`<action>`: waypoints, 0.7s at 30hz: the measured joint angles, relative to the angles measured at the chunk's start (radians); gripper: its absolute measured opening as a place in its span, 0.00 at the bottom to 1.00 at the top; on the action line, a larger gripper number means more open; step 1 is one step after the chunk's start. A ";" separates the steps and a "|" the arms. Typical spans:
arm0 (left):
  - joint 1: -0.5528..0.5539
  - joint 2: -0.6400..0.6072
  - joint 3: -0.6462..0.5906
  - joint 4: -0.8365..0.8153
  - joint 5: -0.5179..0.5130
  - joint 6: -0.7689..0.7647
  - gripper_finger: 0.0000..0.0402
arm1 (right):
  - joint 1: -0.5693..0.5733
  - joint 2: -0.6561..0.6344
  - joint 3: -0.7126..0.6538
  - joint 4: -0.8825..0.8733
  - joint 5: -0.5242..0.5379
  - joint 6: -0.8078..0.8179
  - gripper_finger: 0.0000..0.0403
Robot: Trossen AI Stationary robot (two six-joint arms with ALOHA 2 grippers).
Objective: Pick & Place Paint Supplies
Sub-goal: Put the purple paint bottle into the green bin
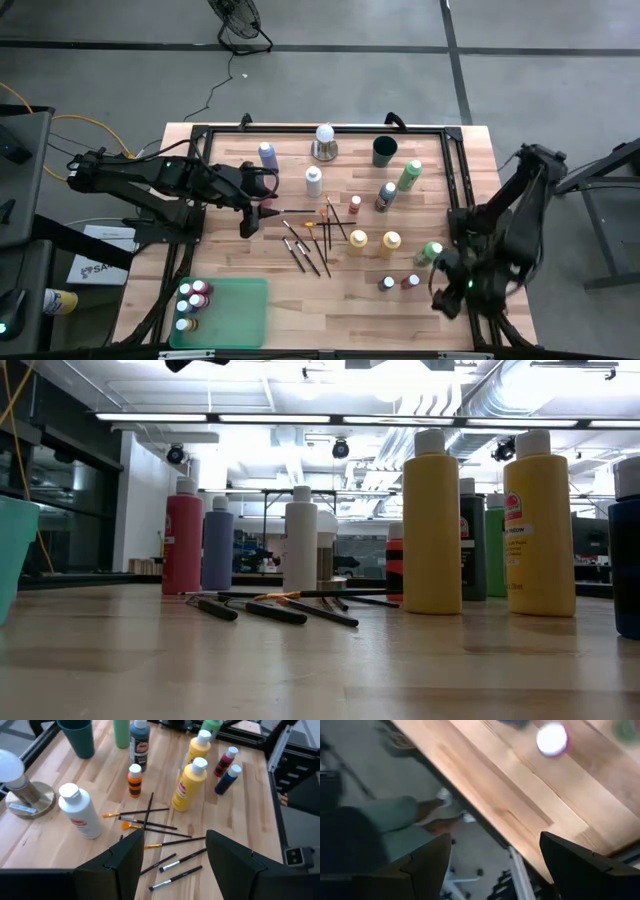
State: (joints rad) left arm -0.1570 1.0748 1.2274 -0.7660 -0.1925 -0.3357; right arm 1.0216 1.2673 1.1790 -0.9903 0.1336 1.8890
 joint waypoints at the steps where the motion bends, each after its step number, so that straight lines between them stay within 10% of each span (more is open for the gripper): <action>1: 0.000 0.000 0.000 0.000 0.001 0.009 0.52 | 0.014 0.028 0.000 -0.001 -0.001 0.014 0.74; 21: 0.000 0.000 0.000 0.001 0.003 0.026 0.52 | 0.091 0.561 0.000 0.038 0.207 0.079 0.74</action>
State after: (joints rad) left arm -0.1570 1.0748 1.2278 -0.7654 -0.1898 -0.3092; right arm 1.1130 1.8280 1.1790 -0.9527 0.3407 1.9683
